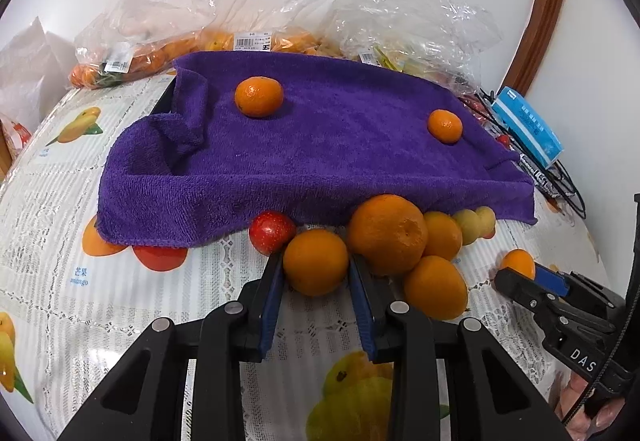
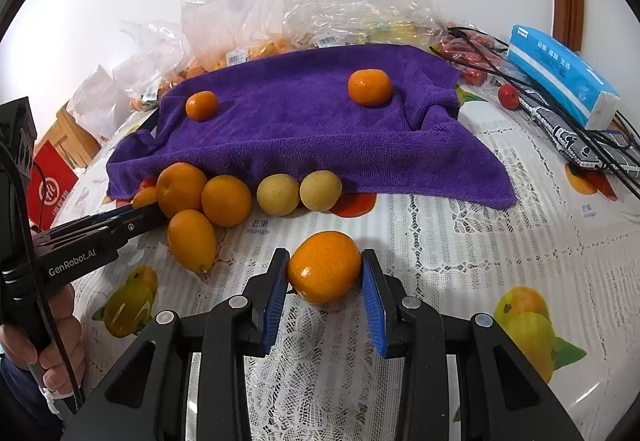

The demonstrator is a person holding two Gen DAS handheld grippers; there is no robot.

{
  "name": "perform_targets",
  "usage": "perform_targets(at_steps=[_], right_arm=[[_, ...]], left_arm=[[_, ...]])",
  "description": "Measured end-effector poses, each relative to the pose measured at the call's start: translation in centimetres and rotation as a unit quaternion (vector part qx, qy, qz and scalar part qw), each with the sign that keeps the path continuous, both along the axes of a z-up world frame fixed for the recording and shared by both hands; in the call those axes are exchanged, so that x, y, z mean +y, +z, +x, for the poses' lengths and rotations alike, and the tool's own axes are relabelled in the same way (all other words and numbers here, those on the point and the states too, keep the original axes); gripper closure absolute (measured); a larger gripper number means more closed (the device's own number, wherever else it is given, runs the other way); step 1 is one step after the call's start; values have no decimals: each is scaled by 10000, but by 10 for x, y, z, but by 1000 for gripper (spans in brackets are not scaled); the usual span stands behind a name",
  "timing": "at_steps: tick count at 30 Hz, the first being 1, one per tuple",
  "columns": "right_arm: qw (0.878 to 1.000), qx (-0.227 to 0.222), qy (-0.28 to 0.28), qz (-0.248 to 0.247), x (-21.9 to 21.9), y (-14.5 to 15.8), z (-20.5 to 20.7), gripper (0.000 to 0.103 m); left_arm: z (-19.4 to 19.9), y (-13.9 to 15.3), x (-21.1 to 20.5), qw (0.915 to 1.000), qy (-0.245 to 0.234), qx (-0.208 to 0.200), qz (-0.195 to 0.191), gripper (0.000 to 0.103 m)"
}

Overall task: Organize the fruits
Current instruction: 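Lift both held oranges and carry them onto the purple towel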

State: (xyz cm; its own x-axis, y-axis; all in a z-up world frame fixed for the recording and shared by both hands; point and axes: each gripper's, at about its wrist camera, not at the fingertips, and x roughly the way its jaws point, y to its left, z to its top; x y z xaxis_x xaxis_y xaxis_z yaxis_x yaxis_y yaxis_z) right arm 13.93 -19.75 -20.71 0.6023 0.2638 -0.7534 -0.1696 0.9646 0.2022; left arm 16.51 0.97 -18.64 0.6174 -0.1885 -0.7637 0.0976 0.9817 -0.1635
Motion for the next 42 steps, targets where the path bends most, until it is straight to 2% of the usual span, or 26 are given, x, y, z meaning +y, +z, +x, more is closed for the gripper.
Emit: perform_targets(at_steps=[7,17,19,28,36,42], right_arm=[[9999,-23,34,105,-2,0,-1,67],[9998,-15,190,98,1,0,-2,67],[9997,-7,211,81,2,0,-2,67],[9994,-64,288,200,0,2,-3,67],[9995,-182,177,184,-2,5,-8,67],[9997,-158,140,144,0,12,-15,67]], left_arm=[[-7,1,4,9999,-22,5,-171,72],[-9,1,1,9999,-69,3,-105,69],[-9,1,3,9998,-61,5,-164,72],[-14,5,13,9985,37,-156,-521,72],[-25,13,17,9987,134,-214,-432,72],[-32,32,30,9980,336,-325,-417,72]])
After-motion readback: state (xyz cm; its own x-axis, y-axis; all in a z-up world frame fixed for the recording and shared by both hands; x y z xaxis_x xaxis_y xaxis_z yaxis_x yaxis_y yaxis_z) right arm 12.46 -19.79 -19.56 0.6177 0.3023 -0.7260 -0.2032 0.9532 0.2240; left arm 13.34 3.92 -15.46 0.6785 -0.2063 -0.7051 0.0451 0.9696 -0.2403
